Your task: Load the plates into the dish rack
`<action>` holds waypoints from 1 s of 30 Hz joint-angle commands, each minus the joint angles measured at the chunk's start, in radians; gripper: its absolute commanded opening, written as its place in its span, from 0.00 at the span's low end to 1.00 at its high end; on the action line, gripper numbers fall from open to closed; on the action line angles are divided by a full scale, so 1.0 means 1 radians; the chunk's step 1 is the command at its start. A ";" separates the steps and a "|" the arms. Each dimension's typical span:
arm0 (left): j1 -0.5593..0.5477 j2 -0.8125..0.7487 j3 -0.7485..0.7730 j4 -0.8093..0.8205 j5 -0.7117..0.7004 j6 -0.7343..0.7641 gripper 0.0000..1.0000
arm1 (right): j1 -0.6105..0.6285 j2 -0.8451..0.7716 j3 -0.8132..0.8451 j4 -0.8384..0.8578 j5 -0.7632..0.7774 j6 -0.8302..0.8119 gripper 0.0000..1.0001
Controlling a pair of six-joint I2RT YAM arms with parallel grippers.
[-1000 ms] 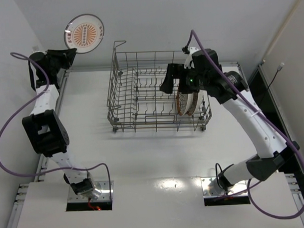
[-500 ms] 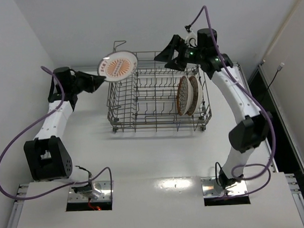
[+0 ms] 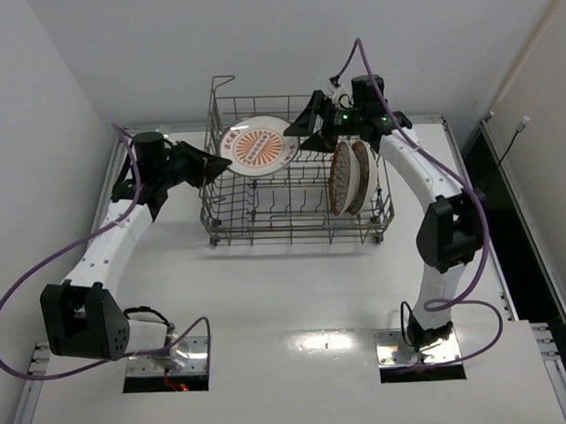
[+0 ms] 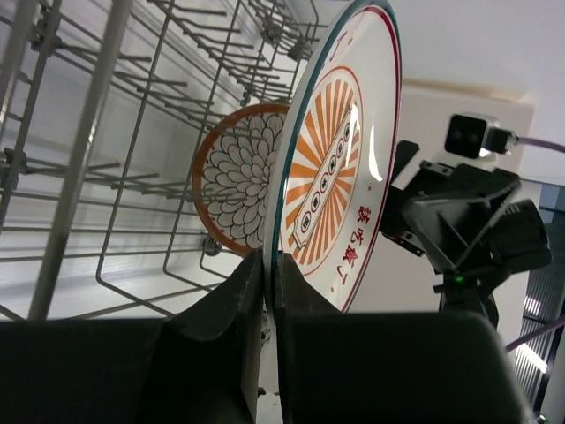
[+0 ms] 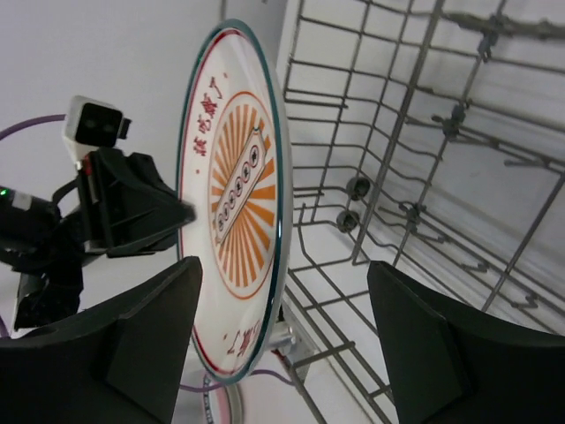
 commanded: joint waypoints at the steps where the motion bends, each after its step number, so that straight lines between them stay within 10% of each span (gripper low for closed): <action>1: -0.034 -0.030 0.011 0.043 0.004 0.001 0.00 | 0.008 -0.049 -0.036 0.079 -0.034 0.011 0.72; 13: -0.054 -0.030 -0.016 0.075 0.022 0.001 0.00 | 0.008 -0.100 -0.051 0.042 -0.022 0.011 0.00; 23: -0.054 -0.030 -0.034 0.188 0.062 -0.053 0.52 | -0.013 -0.181 0.122 -0.232 0.219 -0.077 0.00; 30: -0.054 0.020 0.062 0.188 0.071 -0.034 0.68 | -0.024 -0.201 0.391 -0.549 0.550 -0.142 0.00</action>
